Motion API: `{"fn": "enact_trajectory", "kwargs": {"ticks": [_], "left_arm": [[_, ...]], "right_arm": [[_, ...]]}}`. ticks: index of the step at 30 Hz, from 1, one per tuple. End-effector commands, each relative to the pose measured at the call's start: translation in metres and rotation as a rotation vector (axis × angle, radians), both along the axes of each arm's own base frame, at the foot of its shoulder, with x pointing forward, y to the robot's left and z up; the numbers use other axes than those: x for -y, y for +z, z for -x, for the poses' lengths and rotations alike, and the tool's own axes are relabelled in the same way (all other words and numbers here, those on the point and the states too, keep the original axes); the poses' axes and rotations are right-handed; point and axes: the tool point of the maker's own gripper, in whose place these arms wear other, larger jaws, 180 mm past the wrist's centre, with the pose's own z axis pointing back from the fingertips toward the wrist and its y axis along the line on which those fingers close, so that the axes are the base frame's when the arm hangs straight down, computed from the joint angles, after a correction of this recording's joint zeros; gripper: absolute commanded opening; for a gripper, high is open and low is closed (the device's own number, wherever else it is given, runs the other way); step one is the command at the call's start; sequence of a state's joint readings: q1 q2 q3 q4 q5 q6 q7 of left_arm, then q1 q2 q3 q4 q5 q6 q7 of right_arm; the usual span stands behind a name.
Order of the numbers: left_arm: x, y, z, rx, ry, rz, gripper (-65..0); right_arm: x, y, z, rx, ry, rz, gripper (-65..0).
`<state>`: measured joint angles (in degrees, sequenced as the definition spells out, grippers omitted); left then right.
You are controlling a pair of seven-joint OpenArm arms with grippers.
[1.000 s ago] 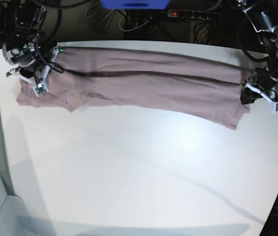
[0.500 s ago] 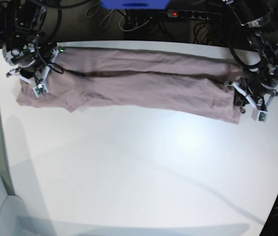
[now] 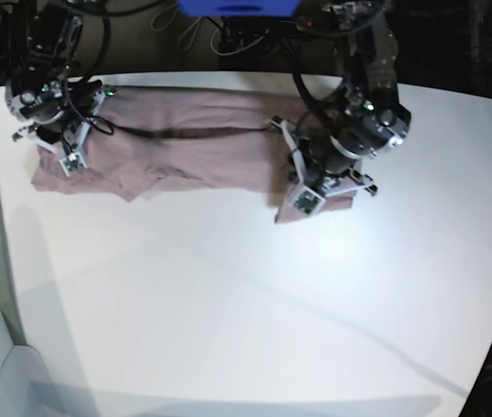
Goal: Layout the t-shirt on the table in an organized manner, then fold the t-shirt properly
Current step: 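Fold the strip end with the left gripper toward the right gripper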
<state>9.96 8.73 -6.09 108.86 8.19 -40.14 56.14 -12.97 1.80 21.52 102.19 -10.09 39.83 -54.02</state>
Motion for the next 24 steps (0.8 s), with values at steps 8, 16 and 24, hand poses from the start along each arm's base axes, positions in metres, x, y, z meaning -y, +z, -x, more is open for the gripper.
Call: {"fn": "enact_trajectory", "kwargs": {"ticks": [8,16,24], "left_arm": [[0.086,-0.004,0.012,0.015,-0.193,0.011,-64.5],[0.125,-0.007,0.019,0.026,-0.225,0.085,-64.5],[0.146,0.012,0.003,0.048,-0.215,0.181,-64.5]], "right_arm": [[0.008,0.011,-0.012,0.039,0.011,0.024,-44.7],[0.01,0.01,-0.01,0.031,0.013,0.031,-44.7],[0.01,0.008,-0.007,0.024,0.013,0.03,-44.7]]}}
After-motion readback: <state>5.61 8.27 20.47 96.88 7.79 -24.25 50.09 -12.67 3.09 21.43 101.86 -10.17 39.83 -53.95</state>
